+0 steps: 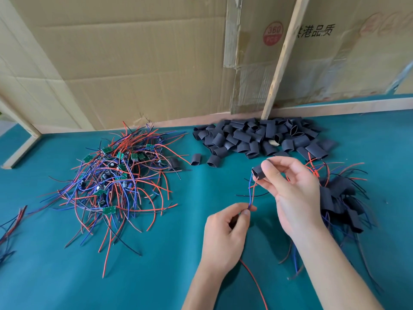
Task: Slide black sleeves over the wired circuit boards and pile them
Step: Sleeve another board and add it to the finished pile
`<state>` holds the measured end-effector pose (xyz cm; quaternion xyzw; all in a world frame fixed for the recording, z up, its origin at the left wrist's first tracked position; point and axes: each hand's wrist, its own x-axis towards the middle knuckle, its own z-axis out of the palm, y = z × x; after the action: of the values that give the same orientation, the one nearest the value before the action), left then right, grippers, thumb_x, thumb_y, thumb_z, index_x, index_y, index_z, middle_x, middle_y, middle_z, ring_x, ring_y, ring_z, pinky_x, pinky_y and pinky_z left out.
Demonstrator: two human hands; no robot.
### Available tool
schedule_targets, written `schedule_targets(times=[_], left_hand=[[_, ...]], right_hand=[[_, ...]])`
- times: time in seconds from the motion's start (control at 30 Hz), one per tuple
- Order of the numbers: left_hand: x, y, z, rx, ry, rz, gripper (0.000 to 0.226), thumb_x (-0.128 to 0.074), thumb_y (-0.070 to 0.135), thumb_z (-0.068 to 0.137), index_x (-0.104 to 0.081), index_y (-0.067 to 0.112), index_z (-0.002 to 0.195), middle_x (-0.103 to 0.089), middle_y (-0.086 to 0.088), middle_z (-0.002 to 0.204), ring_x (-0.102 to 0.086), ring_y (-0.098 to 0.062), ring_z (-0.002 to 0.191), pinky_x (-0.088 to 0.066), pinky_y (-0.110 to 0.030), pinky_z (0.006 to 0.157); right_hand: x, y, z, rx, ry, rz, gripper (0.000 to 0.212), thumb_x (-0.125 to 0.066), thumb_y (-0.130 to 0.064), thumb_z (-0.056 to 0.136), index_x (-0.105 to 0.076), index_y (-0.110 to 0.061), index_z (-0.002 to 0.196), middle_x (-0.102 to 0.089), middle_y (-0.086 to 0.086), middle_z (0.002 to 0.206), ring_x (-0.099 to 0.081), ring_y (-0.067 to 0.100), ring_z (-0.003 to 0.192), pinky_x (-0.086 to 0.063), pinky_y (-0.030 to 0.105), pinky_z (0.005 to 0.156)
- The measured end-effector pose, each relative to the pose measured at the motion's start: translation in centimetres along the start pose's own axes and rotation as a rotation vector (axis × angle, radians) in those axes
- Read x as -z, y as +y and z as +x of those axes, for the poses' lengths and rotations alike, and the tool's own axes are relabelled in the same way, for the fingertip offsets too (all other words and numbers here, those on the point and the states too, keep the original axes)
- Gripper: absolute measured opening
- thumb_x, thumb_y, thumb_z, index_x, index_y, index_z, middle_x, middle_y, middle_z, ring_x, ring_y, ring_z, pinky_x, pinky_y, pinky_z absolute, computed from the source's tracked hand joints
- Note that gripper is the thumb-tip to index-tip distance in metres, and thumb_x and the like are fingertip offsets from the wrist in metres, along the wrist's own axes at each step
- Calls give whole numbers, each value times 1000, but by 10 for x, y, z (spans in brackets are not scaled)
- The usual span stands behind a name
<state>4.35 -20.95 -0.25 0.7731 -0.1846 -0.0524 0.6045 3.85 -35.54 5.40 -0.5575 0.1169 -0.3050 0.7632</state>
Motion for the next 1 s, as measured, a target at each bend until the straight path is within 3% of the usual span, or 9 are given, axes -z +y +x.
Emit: schedule_targets(times=[0.23,0.37,0.47,0.63,0.73,0.83,0.93,1.0], left_hand=[[-2,5,-2,0,5,-18,21,-54,32,94,-74,35,92,-37,9,53,-32,-13,53,-42,-42,51],[-2,5,-3,-26,32,13,23,-54,33,94,-76,31,93,-38,10,53,-31,-10,51,-31,-32,50],[-2,6,-2,-46,38,14,22,-55,33,94,-76,30,92,-39,10,53,-32,-9,50,-28,-27,50],[1,5,-3,-22,114,-68,15,-61,28,93,-71,24,82,-52,2,58,-45,-15,55,-45,-37,57],[2,3,-2,22,154,-137,14,-64,26,92,-64,18,79,-61,8,65,-54,-11,59,-56,-42,63],[2,4,-1,47,176,-181,4,-66,26,88,-63,26,85,-70,6,75,-67,-15,66,-57,-29,66],[1,2,-1,12,181,-164,6,-66,22,86,-65,26,91,-72,8,85,-68,-12,78,-49,-15,70],[0,2,-2,-1,166,-146,12,-65,17,86,-67,24,96,-72,12,91,-69,-11,87,-49,-12,77]], right_hand=[[6,-1,2,147,-92,-202,18,-79,-12,83,-74,-29,88,-77,5,88,-78,25,82,-61,29,74],[10,5,4,105,-44,-259,19,-83,-9,83,-73,-22,93,-76,-1,86,-78,19,75,-61,26,70],[13,3,3,24,-104,-304,30,-86,-20,74,-72,-23,100,-76,1,88,-79,24,75,-63,30,72],[8,10,-2,-198,-275,-324,48,-87,-20,65,-73,-23,110,-75,3,85,-77,22,76,-62,48,88],[3,14,-6,-235,-289,-298,43,-87,-18,64,-75,-21,105,-74,5,84,-74,20,79,-59,47,93],[2,13,-7,-211,-280,-272,38,-87,-14,65,-76,-19,102,-75,9,84,-72,20,78,-54,35,83],[3,14,-4,-195,-201,-133,32,-84,6,75,-74,-12,98,-72,9,80,-73,24,78,-58,35,74],[5,12,-2,-206,-118,4,30,-80,9,75,-71,-8,98,-71,9,80,-75,26,78,-61,32,71]])
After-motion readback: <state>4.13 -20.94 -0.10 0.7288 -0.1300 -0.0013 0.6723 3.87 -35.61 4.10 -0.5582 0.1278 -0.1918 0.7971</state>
